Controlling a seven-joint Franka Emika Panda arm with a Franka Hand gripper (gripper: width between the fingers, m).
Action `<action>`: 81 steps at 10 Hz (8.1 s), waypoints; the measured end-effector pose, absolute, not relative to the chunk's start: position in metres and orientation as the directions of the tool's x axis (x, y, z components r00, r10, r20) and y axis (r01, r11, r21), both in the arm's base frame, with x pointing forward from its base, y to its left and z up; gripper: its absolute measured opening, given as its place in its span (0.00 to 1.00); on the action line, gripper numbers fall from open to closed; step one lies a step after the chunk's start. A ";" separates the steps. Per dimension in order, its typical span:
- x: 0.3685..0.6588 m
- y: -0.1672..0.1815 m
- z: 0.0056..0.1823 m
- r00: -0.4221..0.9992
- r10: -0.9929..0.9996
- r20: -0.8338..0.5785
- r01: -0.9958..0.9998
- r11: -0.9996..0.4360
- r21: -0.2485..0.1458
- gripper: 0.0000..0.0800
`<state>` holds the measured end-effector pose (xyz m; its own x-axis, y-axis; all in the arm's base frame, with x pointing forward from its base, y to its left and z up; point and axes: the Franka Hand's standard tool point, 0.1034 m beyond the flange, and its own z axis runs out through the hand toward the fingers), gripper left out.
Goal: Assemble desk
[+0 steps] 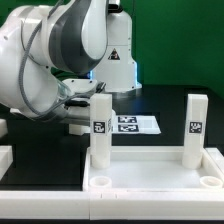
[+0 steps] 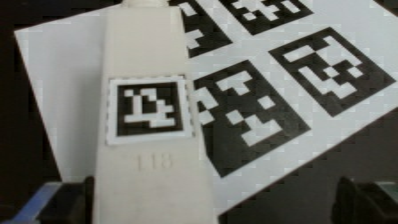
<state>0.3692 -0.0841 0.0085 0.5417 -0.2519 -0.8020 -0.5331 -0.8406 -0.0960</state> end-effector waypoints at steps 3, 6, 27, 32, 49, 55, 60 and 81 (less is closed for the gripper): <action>0.357 -0.083 0.003 0.466 -0.260 -0.846 -0.579 -0.812 -0.070 0.81; 0.356 -0.083 0.002 0.464 -0.262 -0.846 -0.580 -0.812 -0.067 0.81; 0.484 -0.019 0.159 0.886 -0.462 0.034 -0.449 -0.874 -0.185 0.36; 0.549 -0.019 0.175 0.851 -0.398 0.342 -0.361 -0.917 -0.170 0.36; 0.649 0.098 0.160 0.917 -0.025 0.397 -0.019 -1.000 -0.019 0.36; 0.647 0.112 0.127 0.904 -0.002 0.428 0.002 -1.000 -0.009 0.36; 0.642 0.116 0.115 0.911 0.008 0.413 0.011 -1.000 -0.003 0.36; 0.658 0.127 0.117 0.993 -0.075 0.094 -0.076 -0.997 0.006 0.81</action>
Offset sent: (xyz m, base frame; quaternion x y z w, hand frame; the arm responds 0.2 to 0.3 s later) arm -0.0091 0.0070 -0.0001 0.0234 -0.0489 0.0603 0.9967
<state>0.6584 0.1265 0.1175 0.9927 -0.0751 0.0942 -0.0760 -0.9971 0.0062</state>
